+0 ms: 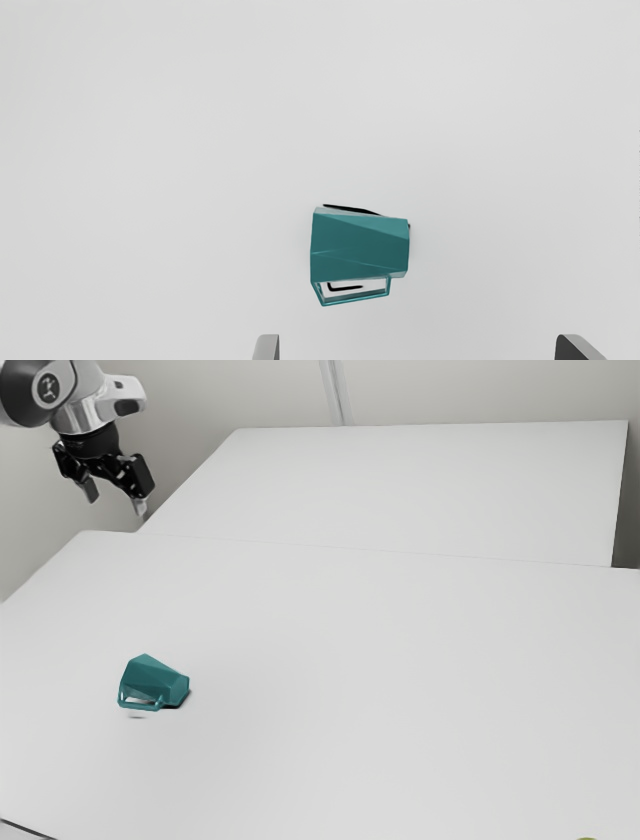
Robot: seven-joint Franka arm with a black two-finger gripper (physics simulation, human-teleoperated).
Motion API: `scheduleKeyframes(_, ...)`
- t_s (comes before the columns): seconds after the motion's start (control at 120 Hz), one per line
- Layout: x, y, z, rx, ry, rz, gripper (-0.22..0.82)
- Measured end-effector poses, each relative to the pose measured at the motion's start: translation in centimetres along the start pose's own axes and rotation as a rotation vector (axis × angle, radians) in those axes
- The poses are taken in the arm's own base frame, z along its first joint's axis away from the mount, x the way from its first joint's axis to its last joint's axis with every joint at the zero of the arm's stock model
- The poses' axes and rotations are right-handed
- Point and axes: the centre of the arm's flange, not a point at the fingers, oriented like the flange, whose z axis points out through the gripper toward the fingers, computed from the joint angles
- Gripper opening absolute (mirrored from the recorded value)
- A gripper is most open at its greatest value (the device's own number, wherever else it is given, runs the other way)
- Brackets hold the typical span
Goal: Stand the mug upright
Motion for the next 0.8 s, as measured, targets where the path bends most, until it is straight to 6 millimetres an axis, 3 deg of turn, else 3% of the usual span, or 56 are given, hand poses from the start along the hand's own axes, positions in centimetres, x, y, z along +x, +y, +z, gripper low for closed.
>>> scheduleKeyframes(0.208, 0.4, 0.1, 0.3, -0.008, 0.023, 0.013, 0.60)
scheduleKeyframes(0.342, 0.4, -2.0, 1.9, -0.037, 0.022, -0.028, 0.60)
scheduleKeyframes(0.408, -0.6, -4.9, 4.8, -0.108, -0.023, -0.106, 0.60)
scheduleKeyframes(0.558, -3.7, -11.0, 13.6, -0.311, -0.151, -0.313, 0.60)
scheduleKeyframes(0.692, -4.1, -14.2, 21.5, -0.466, -0.249, -0.449, 0.60)
scheduleKeyframes(0.8, -4.8, -16.1, 26.4, -0.554, -0.317, -0.527, 0.60)
